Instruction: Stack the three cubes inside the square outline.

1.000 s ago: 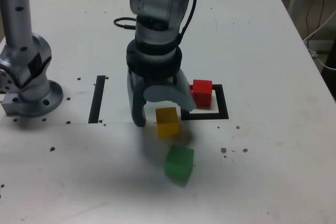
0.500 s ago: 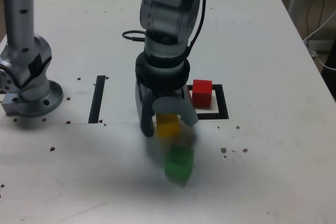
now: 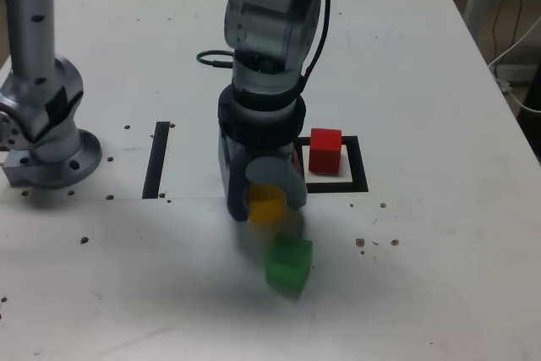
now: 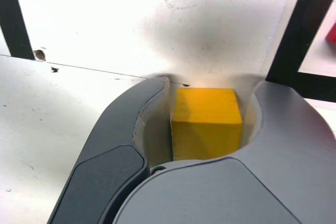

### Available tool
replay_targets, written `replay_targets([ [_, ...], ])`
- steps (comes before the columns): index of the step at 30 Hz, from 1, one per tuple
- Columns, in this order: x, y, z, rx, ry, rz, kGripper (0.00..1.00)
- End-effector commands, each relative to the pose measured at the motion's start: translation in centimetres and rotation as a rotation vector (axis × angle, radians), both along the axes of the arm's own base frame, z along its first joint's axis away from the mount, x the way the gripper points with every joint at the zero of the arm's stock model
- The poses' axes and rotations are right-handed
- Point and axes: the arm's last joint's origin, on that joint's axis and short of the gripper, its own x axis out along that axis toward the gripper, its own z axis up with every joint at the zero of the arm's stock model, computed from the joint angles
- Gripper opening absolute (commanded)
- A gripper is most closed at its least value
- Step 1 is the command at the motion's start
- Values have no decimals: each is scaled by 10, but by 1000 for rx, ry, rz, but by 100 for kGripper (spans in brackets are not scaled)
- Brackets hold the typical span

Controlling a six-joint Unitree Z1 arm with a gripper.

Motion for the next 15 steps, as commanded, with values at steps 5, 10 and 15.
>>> replay_targets([
  [5,-3,1,11,1,-24,-2,13],
  [10,-10,4,25,17,-4,-15,12],
  [15,-8,12,49,23,-12,-57,12],
])
